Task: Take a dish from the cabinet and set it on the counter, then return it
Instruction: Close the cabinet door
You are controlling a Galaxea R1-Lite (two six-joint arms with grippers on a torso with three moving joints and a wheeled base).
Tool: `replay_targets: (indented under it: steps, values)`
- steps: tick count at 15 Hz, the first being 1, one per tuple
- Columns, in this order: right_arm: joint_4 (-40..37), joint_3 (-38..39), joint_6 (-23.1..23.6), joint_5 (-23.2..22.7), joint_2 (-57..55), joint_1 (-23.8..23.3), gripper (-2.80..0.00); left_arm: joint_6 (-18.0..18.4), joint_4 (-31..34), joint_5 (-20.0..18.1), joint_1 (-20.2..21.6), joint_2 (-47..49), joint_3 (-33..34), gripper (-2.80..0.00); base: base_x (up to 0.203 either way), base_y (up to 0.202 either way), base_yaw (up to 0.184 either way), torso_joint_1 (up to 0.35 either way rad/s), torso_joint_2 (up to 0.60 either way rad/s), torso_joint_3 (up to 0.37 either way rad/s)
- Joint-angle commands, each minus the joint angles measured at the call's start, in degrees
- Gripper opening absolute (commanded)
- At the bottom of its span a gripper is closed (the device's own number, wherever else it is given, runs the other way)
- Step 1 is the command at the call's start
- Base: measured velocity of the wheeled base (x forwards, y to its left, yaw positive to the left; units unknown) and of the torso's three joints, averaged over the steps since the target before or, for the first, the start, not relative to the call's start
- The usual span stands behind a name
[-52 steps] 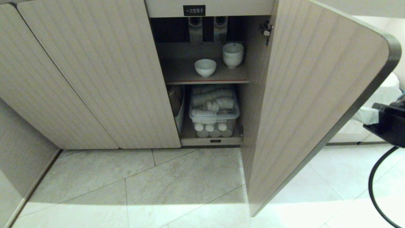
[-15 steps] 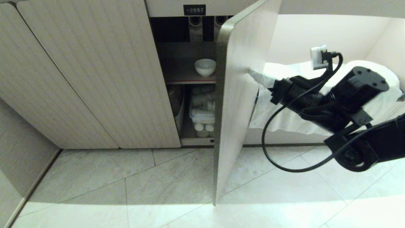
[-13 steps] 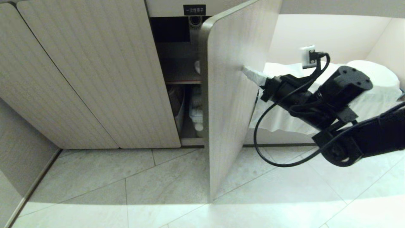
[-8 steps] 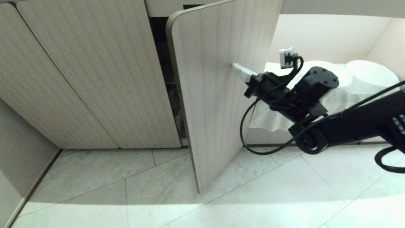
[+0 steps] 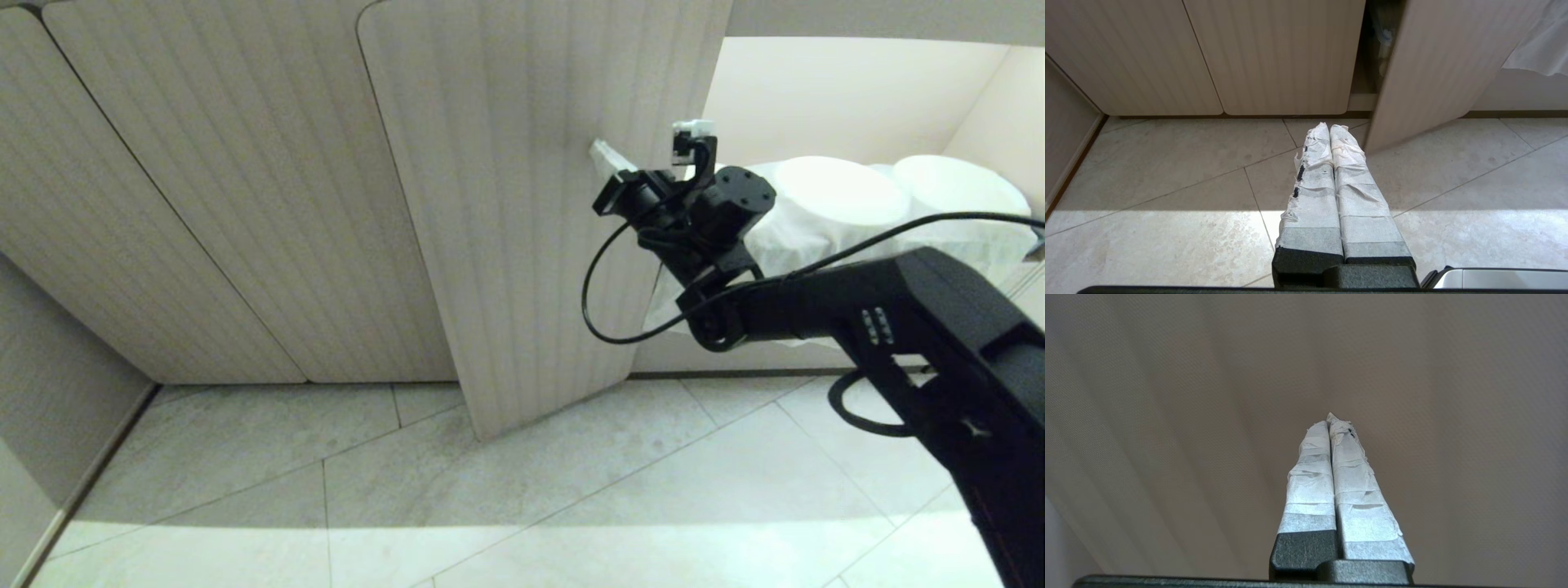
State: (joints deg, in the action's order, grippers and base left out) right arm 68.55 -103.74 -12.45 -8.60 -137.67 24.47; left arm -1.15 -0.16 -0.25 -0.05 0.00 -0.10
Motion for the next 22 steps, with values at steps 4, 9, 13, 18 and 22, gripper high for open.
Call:
replay_targets:
  steps: [4,9,13,18,22]
  values:
    - [-3.23,-8.69,1.99,5.0,-9.28,-1.81,-2.8,0.0,0.04,-0.02,0.01,0.0,0.01,-2.8,0.0,0.0,0.0,0.0,0.0,0.0]
    - [-1.23,-8.76,1.99,4.91,-11.09,-2.55,-2.8,0.0,-0.02,-0.01,0.05,0.0,0.01,-2.8,0.0,0.0,0.0,0.0,0.0,0.0]
    - [-0.45,-9.03,1.91,4.83,-12.4,-3.81,-2.8,0.0,-0.02,-0.01,0.05,0.0,0.01,-2.8,0.0,0.0,0.0,0.0,0.0,0.0]
    - [0.62,-9.07,1.82,4.56,-14.02,-4.54,-2.8,0.0,-0.02,-0.09,-0.04,0.0,0.01,-2.8,0.0,0.0,0.0,0.0,0.0,0.0]
    - [0.8,-9.02,1.82,4.56,-14.82,-5.57,-2.8,0.0,0.06,-0.01,0.05,0.0,0.01,-2.8,0.0,0.0,0.0,0.0,0.0,0.0]
